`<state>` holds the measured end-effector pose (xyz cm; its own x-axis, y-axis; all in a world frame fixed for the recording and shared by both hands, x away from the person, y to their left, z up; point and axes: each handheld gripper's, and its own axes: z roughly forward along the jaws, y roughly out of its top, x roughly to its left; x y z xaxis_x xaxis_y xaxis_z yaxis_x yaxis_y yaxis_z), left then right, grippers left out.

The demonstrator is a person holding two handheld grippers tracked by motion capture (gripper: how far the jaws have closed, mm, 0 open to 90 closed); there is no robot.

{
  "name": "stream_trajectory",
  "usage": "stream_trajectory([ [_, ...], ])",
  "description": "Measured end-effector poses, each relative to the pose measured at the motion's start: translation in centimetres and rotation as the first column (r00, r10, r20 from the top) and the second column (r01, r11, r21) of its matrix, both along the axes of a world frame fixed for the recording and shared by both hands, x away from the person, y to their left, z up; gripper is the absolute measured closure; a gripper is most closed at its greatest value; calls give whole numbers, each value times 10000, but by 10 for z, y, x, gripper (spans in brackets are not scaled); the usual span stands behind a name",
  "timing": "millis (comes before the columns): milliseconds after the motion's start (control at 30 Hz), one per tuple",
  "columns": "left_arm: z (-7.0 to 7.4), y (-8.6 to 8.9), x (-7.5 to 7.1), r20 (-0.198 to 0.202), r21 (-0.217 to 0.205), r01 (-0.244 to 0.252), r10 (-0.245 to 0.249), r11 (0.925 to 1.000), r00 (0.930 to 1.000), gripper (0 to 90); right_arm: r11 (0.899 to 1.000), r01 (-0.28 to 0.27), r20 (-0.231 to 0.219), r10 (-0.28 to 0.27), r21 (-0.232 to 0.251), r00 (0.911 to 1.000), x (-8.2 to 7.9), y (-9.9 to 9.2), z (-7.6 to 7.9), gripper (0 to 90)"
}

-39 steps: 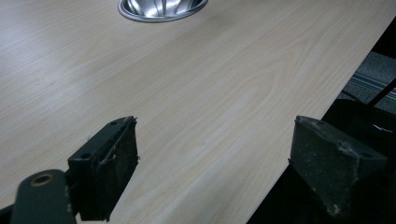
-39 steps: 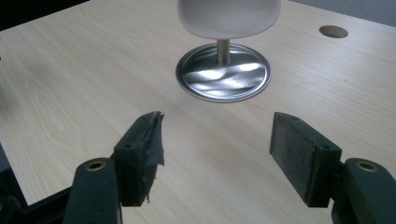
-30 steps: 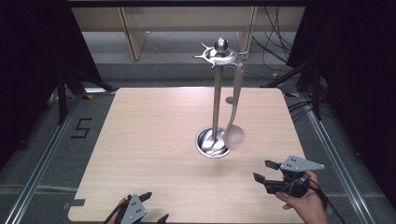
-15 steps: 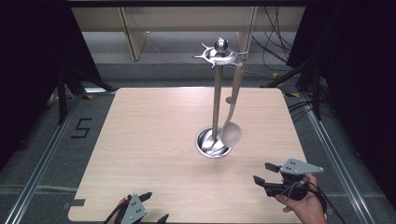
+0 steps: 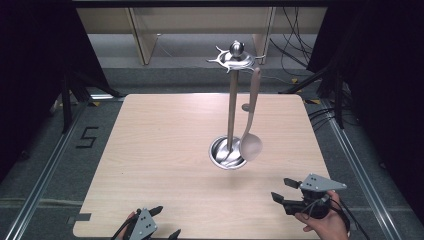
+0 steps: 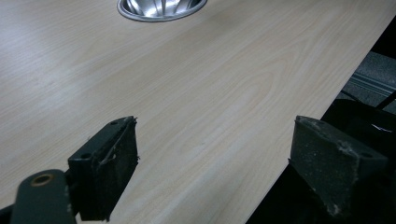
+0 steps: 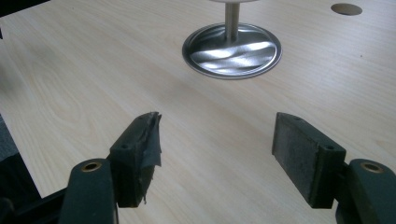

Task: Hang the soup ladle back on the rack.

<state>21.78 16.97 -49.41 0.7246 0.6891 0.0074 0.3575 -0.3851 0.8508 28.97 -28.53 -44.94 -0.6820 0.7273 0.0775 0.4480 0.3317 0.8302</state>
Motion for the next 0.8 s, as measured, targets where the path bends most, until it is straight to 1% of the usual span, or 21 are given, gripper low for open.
stream_trajectory([
  [33, 1, 2, 1, 16, 343, 66, -66, 9994, 10000, 147, 10000, -26, -36, 26, -76, 10000, 0, -1, -1, 328],
  [67, 1, 2, 1, 10, 351, 49, -49, 9994, 10000, 147, 10000, 59, 25, -59, 44, 10000, -2, 0, -2, 326],
  [100, 1, 2, 1, 15, 328, 50, -51, 9994, 10000, 147, 10000, -73, 80, 73, -16, 9999, -1, -2, -3, 325],
  [133, 0, -1, 0, -39, -131, -46, 46, 9999, 10000, 147, 9999, 156, -50, -156, 31, 9999, -3, 0, -5, 318],
  [167, 0, -1, 0, -26, -145, -30, 30, 9999, 10000, 147, 9998, 182, -97, -182, -27, 9998, -4, 0, -6, 308],
  [233, 0, 0, 0, -26, -68, -14, 14, 10000, 10000, 147, 9999, 147, -36, -147, -10, 9999, -4, 0, -10, 301],
  [267, 0, 0, 0, -26, -70, -12, 12, 10000, 10000, 147, 9998, 168, -144, -167, 51, 9998, -5, 1, -13, 299],
  [300, 0, 0, 0, -26, -58, -8, 8, 10000, 10000, 147, 9998, 194, -254, -195, -16, 9995, -6, 1, -14, 295],
  [367, 0, 0, 0, -23, -67, -13, 13, 10000, 10000, 147, 9999, 111, -239, -113, -97, 9997, -6, 2, -18, 289],
  [400, 0, 0, 0, -4, -46, -13, 13, 10000, 10000, 147, 9999, 7, -148, -9, -148, 9999, -6, 2, -19, 287],
  [433, 0, 1, 0, -58, 52, -3, 3, 10000, 10000, 147, 9999, 89, -294, -92, -106, 9995, -8, 3, -20, 286],
  [467, 0, 1, 0, -58, 36, -13, 13, 10000, 10000, 147, 9998, 114, -187, -116, -141, 9998, -8, 3, -20, 285],
  [500, 0, 0, 0, -90, 13, -31, 31, 10000, 10000, 147, 9998, -66, -80, 64, -212, 9999, -7, 3, -22, 284],
  [533, 0, 1, 0, -35, 63, 1, -1, 10000, 10000, 147, 9998, -32, -182, 29, -206, 9998, -8, 3, -22, 282],
  [567, 0, 1, 0, -32, 66, 5, -4, 10000, 10000, 147, 9998, 16, -41, -17, -212, 10000, -10, 3, -23, 281],
  [600, 0, 1, 0, 14, 2, -10, 10, 10000, 10000, 147, 9998, 32, -220, -36, -175, 9998, -11, 4, -24, 282],
  [633, 0, 1, 0, -7, 7, -25, 25, 10000, 10000, 147, 9995, -96, -154, 92, -299, 9998, -12, 3, -25, 287],
  [667, 0, 1, 0, -63, -11, -54, 54, 10000, 10000, 147, 9988, -157, 58, 160, -462, 9999, -11, 3, -27, 289],
  [700, 0, 1, 0, -68, 20, -61, 61, 10000, 10000, 147, 9986, -298, -179, 290, -437, 9994, -13, 3, -29, 288],
  [733, 1, 1, 0, -121, 66, -13, 14, 10000, 9999, 147, 9986, -125, -164, 117, -516, 9998, -16, 4, -29, 288],
  [800, 0, 1, 0, -88, 13, -38, 38, 10000, 10000, 147, 9984, -159, -250, 145, -536, 9996, -17, 4, -30, 282],
])
